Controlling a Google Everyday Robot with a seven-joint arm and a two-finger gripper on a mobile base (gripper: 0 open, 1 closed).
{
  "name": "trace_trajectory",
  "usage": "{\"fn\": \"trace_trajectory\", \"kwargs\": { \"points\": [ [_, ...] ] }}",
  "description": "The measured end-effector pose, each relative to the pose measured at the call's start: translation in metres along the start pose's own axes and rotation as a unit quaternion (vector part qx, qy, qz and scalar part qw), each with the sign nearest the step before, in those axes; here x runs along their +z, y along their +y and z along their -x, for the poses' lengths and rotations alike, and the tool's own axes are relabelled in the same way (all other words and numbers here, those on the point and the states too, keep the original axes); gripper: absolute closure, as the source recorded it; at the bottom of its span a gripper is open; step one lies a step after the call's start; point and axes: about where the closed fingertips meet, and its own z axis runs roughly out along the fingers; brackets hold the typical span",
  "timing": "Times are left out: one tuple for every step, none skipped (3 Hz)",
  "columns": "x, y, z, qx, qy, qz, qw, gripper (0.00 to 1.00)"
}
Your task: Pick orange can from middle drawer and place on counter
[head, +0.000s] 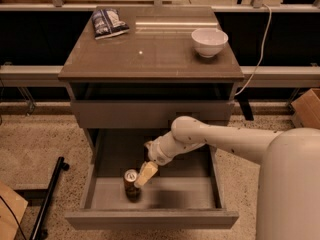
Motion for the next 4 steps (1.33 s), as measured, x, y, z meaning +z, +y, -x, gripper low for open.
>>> {"fn": "trace_trajectory", "kwargs": {
  "points": [
    [0.035,0.010,-0.007,0.016,-0.026,0.025,0.9992,0.00],
    [0.068,0.016,-0.004,0.028,-0.057,0.044,0.9970,0.00],
    [0.089,0.017,-0.001,0.032,-0.075,0.054,0.9952,0.16],
    [0.095,0.014,-0.005,0.043,-0.081,0.050,0.9945,0.39]
  ]
}}
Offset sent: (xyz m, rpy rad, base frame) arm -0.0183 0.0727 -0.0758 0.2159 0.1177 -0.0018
